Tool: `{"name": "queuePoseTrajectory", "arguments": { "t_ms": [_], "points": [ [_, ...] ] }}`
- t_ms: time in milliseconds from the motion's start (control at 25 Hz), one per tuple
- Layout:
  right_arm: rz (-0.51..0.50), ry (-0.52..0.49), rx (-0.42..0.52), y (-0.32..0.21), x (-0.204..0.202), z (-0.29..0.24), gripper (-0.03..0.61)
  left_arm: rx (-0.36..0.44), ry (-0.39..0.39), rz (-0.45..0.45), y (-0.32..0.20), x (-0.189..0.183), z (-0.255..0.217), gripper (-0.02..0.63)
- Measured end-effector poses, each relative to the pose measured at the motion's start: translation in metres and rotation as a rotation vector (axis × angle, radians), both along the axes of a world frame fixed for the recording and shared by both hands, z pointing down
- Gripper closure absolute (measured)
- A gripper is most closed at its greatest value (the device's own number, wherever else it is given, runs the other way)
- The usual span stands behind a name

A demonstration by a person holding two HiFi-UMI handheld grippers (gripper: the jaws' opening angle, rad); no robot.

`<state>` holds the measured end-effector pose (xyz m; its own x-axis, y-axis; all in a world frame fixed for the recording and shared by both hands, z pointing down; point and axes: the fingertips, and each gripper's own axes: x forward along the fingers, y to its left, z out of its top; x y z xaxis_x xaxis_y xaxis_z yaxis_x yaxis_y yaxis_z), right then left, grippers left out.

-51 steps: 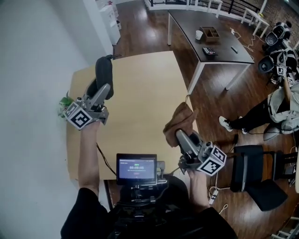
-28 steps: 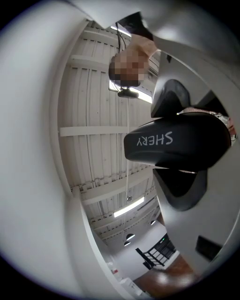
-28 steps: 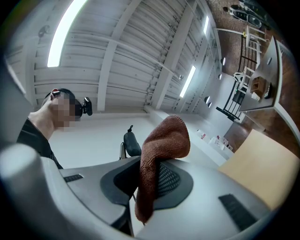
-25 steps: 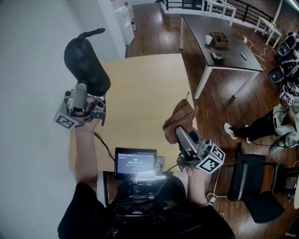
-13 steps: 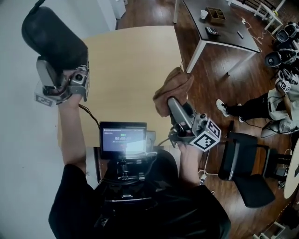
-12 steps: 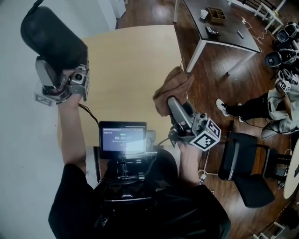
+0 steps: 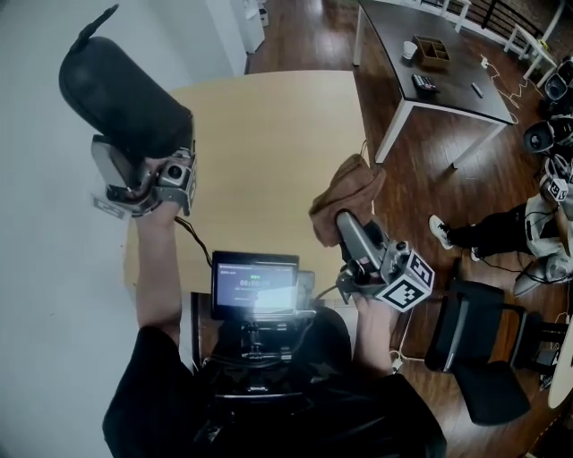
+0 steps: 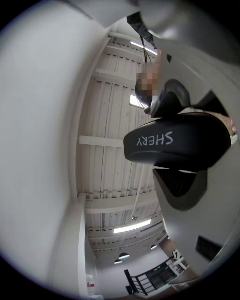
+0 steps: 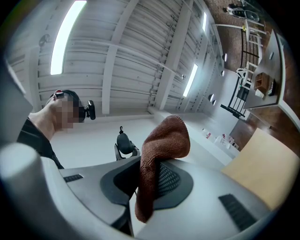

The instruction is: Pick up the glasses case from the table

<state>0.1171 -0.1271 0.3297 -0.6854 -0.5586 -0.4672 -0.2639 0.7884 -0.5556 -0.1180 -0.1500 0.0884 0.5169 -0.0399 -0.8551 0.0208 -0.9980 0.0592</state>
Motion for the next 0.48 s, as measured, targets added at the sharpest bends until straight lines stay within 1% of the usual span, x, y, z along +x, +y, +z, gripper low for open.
{"name": "queuePoseTrajectory", "arguments": {
  "t_ms": [120, 280, 400, 480],
  "points": [
    [-0.007, -0.007, 0.009, 0.000, -0.001, -0.006, 0.517, 0.004, -0.002, -0.001, 0.002, 0.000, -0.003, 0.261],
    [-0.010, -0.014, 0.030, 0.001, 0.003, -0.013, 0.518, -0.006, -0.023, -0.002, -0.010, -0.008, 0.006, 0.261],
    [-0.014, -0.024, 0.040, 0.001, 0.007, -0.019, 0.518, 0.004, -0.033, -0.006, -0.009, -0.003, -0.001, 0.261],
    [-0.018, -0.029, 0.042, 0.002, 0.010, -0.021, 0.518, -0.004, -0.034, -0.022, -0.010, -0.001, -0.001, 0.261]
  ]
}}
